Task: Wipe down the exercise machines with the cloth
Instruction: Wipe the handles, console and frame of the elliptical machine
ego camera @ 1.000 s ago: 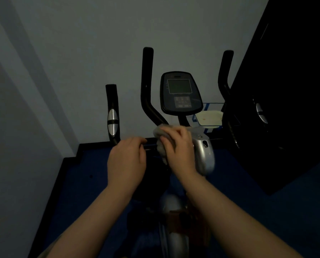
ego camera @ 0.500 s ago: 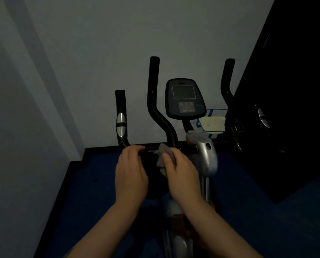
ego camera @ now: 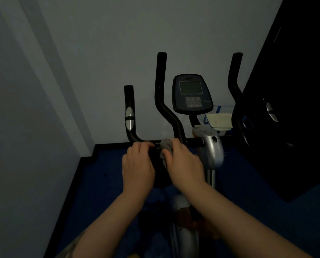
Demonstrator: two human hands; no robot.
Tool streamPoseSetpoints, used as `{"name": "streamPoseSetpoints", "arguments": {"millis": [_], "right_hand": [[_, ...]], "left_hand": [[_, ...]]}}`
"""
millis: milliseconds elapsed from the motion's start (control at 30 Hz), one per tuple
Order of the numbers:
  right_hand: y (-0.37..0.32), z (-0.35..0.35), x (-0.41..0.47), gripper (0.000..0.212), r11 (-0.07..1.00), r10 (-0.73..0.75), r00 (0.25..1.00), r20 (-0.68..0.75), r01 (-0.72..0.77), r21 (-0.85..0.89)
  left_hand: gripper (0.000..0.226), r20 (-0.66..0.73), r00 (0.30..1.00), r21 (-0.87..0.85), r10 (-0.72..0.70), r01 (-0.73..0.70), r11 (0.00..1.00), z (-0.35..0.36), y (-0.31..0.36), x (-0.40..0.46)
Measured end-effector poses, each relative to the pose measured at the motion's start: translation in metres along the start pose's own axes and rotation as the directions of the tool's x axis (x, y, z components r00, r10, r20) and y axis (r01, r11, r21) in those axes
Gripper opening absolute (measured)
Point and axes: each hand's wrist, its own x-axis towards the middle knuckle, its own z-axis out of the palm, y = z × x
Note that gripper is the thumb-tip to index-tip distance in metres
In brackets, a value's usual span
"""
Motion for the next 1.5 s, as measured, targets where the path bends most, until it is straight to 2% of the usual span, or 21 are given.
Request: {"name": "streamPoseSetpoints", "arguments": {"millis": [67,200,367,533,600,700,867,1033,1200,1367,1500], "right_hand": [[-0.009,0.002,0.01,0.033,0.998,0.006,1.0,0.016,-0.005,-0.064],[0.003,0.001,-0.019,0.031,0.997,0.027,0.999,-0.03,-0.024,0.08],[-0.005,-0.001,0.008,0.035,0.991,0.024,0.999,0.042,-0.018,-0.13],[0.004,0.0,-0.016,0.031,0.999,0.028,0.999,0.02,-0.029,0.014],[0.007,-0.004,-0.018,0.033,0.999,0.027,0.998,0.051,-0.025,-0.031],[-0.006,0.0,0.011,0.036,0.982,0.015,0.998,0.055,-0.004,-0.189],[0.004,-0.004,-0.013,0.032,0.997,-0.005,1.0,0.024,0.007,-0.082],[-0.008,-0.003,0.015,0.037,0.972,-0.019,0.997,0.075,0.036,-0.232],[0.004,-0.01,-0.008,0.034,0.989,-0.034,0.997,0.067,0.043,-0.144],[-0.012,-0.003,0.021,0.037,0.959,-0.029,0.995,0.098,0.056,-0.279],[0.0,0.001,0.0,0.034,0.994,-0.038,0.999,0.032,0.041,-0.101]], "left_hand": [[0.036,-0.004,1.0,0.004,-0.017,0.017,1.0,0.001,0.0,0.0],[0.036,0.003,0.999,-0.003,-0.032,0.032,0.999,0.001,0.0,-0.001],[0.037,-0.006,1.0,-0.02,-0.008,0.008,1.0,0.002,-0.002,-0.001],[0.035,-0.009,1.0,-0.041,-0.016,0.016,0.999,0.001,-0.001,-0.001],[0.036,-0.017,1.0,-0.04,0.0,-0.001,0.999,0.001,-0.001,-0.002],[0.039,-0.016,1.0,-0.026,0.007,-0.007,1.0,0.002,-0.003,0.0],[0.039,-0.043,0.999,-0.045,-0.013,0.011,0.999,0.004,0.0,-0.002],[0.033,-0.067,0.997,-0.085,-0.03,0.025,0.996,0.006,-0.001,-0.001],[0.025,-0.093,0.99,-0.154,-0.105,0.09,0.984,0.007,0.0,-0.003],[0.029,-0.175,0.98,-0.213,-0.095,0.057,0.975,0.011,0.001,-0.002],[0.028,-0.168,0.98,-0.244,-0.105,0.061,0.968,0.012,0.001,-0.005]]}}
